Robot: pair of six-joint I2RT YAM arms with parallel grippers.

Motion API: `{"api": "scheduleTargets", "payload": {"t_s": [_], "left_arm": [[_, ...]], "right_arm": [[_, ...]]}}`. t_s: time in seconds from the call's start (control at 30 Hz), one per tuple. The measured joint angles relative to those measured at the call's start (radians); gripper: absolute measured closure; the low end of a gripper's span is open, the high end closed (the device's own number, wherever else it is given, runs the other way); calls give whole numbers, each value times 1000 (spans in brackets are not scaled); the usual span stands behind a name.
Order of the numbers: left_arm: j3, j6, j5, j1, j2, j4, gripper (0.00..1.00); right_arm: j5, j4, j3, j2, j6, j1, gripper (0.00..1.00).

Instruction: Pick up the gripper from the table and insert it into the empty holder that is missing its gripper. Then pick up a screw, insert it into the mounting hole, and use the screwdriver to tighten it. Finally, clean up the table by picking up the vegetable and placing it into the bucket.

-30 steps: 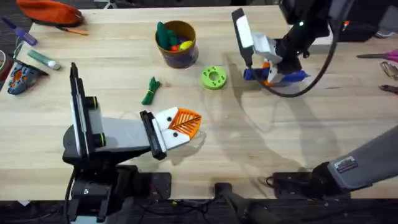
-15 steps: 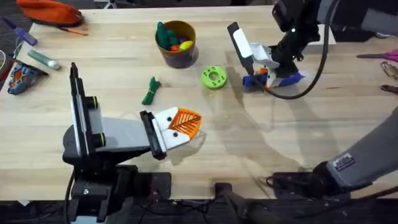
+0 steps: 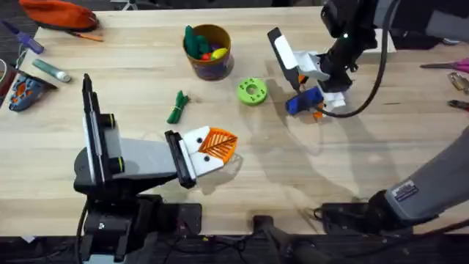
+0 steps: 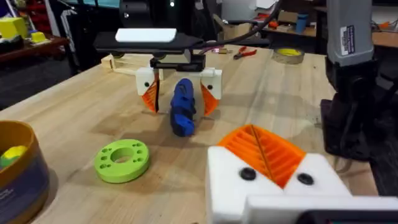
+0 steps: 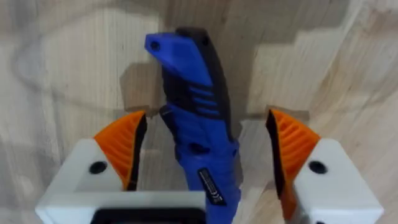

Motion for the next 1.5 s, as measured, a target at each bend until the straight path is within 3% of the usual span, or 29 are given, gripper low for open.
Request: {"api": "scheduleTargets", "payload": {"t_s": [0.23,0.6,0.77,1.0,1.2,1.5], "left_arm": [[0,0,0,0,0,0,985],[0,0,0,0,0,0,985],[0,0,0,0,0,0,985],[0,0,0,0,0,0,985],[0,0,0,0,0,0,985],[0,0,0,0,0,0,985]], "right_arm": [[-18,0,0,-36,40,0,10],[-61,37,71,-345,339,28,9],[-171,182,135,-460,566,39,8],[-295,359,182,-580,1055,39,8],[-319,250,183,-687,1335,37,8],[-211,61,147,-963,1471,37,8]]}}
